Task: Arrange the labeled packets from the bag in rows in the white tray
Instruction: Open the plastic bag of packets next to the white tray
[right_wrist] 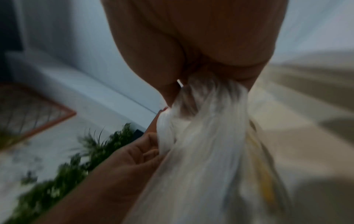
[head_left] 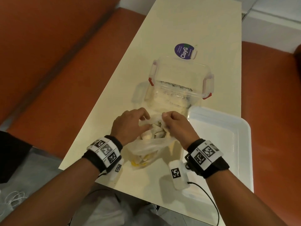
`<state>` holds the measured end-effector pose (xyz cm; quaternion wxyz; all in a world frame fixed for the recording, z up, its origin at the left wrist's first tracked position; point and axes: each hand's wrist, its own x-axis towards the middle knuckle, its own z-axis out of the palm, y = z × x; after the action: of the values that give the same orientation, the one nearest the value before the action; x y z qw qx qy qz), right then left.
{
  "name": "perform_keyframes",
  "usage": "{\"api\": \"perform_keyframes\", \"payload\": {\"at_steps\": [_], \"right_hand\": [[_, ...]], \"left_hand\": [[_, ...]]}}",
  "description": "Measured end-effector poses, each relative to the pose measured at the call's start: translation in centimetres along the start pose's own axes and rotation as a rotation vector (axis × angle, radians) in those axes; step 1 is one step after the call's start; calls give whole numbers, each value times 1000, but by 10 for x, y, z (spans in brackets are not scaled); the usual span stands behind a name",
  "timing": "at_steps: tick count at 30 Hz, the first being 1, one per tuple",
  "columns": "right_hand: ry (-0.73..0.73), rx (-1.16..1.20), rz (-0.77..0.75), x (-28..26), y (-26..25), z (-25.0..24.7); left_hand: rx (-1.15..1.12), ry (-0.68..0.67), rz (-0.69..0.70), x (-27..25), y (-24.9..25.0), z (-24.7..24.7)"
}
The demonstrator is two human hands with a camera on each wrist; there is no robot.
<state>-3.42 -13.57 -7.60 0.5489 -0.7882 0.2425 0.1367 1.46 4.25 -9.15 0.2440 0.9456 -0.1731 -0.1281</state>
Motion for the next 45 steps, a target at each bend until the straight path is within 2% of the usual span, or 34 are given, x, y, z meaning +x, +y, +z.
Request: {"api": "perform_keyframes", "payload": {"at_steps": [3, 5, 7, 10, 12, 15, 19, 22, 24, 26, 28, 30, 33, 37, 41, 43, 45], "right_hand": [[114, -522, -79, -16, 1, -5], [224, -738, -58, -30, 3, -5], [239, -773, -9, -38, 6, 0], [145, -721, 39, -33, 18, 8], [119, -429, 91, -28, 22, 7], [57, 283, 253, -25, 18, 2], [-61, 951, 462, -19, 10, -3], [-73, 1163, 520, -9, 9, -2], [-61, 1235, 548, -2, 8, 0], [-31, 1203, 538, 5, 5, 4], [27, 981, 455, 13, 6, 8], [33, 645, 314, 18, 11, 12], [-52, 214, 70, 14, 15, 16], [-101, -181, -245, 8, 14, 16], [-5, -637, -322, 5, 11, 17], [52, -799, -364, 2, 9, 18], [65, -901, -412, 1, 7, 18]], "left_hand": [[-241, 37, -126, 7, -10, 1], [-401, 46, -177, 8, -14, 0], [-509, 48, -217, 9, -15, -3], [-699, 19, -303, 8, -10, -9], [-948, -60, -499, 6, -8, -16], [-1318, -182, -743, 4, -14, -26], [-1810, -261, -863, -3, -23, -31], [-1931, -284, -882, -7, -34, -30], [-1896, -296, -892, -7, -42, -24], [-1834, -297, -904, -6, -47, -18], [-1699, -272, -912, -5, -51, -11], [-1474, -236, -898, -3, -52, -6], [-1162, -175, -858, -2, -49, 0], [-991, -55, -856, 0, -43, 2], [-800, 97, -611, 2, -41, -1], [-616, 139, -386, -1, -42, -4], [-273, 149, -108, -6, -41, -7]]}}
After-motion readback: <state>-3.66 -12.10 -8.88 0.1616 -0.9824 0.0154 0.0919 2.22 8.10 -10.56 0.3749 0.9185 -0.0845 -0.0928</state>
